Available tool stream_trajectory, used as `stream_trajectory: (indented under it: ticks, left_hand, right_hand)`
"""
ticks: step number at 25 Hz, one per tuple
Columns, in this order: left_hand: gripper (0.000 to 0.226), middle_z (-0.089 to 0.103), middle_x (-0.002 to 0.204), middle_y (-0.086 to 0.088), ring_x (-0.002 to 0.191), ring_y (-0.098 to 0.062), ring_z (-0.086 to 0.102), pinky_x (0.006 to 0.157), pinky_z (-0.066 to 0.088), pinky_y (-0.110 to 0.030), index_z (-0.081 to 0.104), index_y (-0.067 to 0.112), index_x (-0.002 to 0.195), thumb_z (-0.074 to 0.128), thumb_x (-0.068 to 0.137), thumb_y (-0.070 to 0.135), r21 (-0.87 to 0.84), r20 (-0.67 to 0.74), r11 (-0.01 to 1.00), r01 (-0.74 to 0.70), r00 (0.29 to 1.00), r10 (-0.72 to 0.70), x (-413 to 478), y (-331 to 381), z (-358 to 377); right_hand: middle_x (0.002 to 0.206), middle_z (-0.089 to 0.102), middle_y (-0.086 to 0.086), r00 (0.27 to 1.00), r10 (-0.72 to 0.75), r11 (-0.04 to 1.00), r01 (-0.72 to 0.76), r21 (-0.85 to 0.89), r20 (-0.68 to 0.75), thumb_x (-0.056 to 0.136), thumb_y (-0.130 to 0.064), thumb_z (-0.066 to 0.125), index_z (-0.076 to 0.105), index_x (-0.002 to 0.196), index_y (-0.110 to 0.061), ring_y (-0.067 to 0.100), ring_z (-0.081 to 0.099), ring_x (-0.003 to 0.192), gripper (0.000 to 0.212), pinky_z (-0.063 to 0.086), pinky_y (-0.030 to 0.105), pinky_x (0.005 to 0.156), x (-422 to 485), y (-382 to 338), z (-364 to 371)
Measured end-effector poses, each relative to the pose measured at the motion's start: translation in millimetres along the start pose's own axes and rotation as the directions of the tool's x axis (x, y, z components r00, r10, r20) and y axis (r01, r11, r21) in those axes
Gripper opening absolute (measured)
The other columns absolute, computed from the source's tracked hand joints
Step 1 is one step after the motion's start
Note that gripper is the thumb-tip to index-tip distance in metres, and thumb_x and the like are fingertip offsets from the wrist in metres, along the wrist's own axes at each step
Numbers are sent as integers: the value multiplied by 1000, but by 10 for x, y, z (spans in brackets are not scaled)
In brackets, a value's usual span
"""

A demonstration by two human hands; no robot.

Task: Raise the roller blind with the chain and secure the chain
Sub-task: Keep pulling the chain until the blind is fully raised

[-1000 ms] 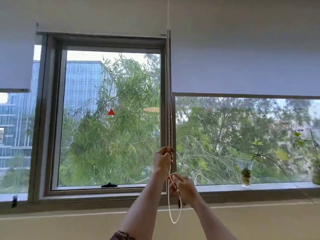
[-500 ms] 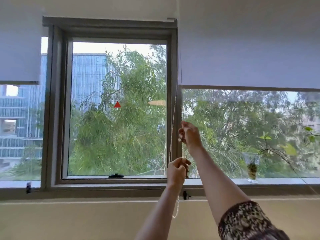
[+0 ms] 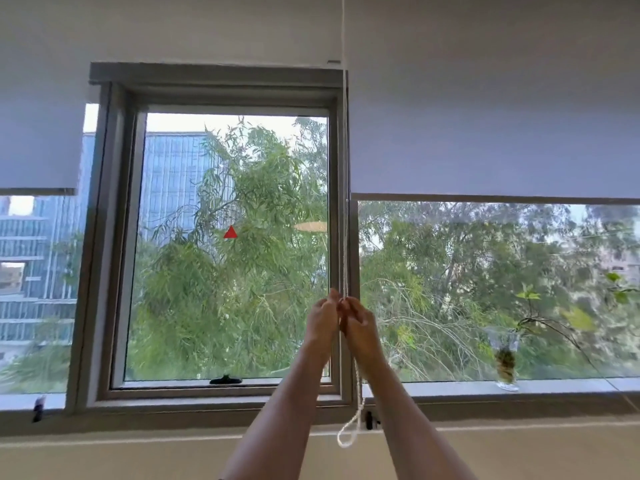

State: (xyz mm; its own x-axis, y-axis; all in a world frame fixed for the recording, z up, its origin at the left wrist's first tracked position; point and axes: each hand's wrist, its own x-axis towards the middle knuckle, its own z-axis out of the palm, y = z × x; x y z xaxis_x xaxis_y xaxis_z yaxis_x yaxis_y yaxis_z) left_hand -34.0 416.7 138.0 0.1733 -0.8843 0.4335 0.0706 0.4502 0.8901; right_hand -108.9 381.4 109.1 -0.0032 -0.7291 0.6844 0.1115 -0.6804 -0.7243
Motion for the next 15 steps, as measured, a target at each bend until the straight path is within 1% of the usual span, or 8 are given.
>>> stream_trajectory:
  ticks: [2,3,5,7,9,11,13,15]
  left_hand:
    - [31,65,86,-6,71,-15,60,51,52,-18,65,3,102,43,100,24,-113,-15,993,-28,1000,26,70,169,87]
    - [28,66,87,-5,70,-14,60,47,49,-17,66,4,104,45,99,22,-117,-18,992,-48,999,46,101,238,129]
    - [24,69,90,-5,77,-16,64,56,49,-22,66,5,106,48,98,18,-94,-31,993,-69,997,67,159,322,203]
    - [22,68,80,-5,70,-16,61,61,46,-26,69,5,101,47,97,8,-107,-56,992,-63,997,57,208,357,273]
    - [34,63,66,-4,56,-13,54,52,43,-25,71,8,85,41,91,-8,-135,-90,990,-50,995,38,237,344,344]
    - [44,58,55,-2,43,-8,47,42,38,-22,71,11,74,36,83,-15,-130,-121,991,-43,992,27,231,267,396]
    - [45,56,50,-1,37,-6,43,36,33,-18,71,9,71,35,82,-17,-116,-132,993,-8,991,-7,185,53,418]
    - [40,55,51,-3,38,-8,42,35,33,-18,70,5,71,38,84,-16,-110,-119,993,44,991,-58,84,-216,400]
  right_hand:
    - [76,58,19,1000,4,999,-4,36,5,98,-5,44,66,93,-4,26,47,69,23,38,39,61,-61,113,-19]
    - [73,55,15,1000,7,1000,-7,30,4,98,-9,45,67,92,-7,24,42,67,23,33,36,58,-77,136,-36]
    - [70,51,12,1000,-4,1000,5,-18,12,99,-16,46,66,91,-11,20,37,62,22,27,31,54,-81,139,-71]
    - [67,49,9,1000,-26,999,26,-45,14,99,-17,48,66,87,-13,19,33,58,22,23,30,51,-87,99,-107]
    - [63,48,4,999,-44,998,44,-42,18,98,-15,48,65,82,-17,17,33,55,24,22,30,50,-103,69,-158]
    - [56,46,-3,998,-55,995,57,-83,24,98,-13,48,64,76,-23,9,32,49,29,22,25,47,-158,106,-226]
    - [53,46,-5,999,-36,985,41,-168,35,97,-7,47,62,72,-22,6,32,46,33,23,19,44,-266,250,-314]
    - [54,48,-3,997,40,966,-22,-257,64,96,-3,46,62,73,-19,6,36,47,32,26,17,44,-400,488,-410]
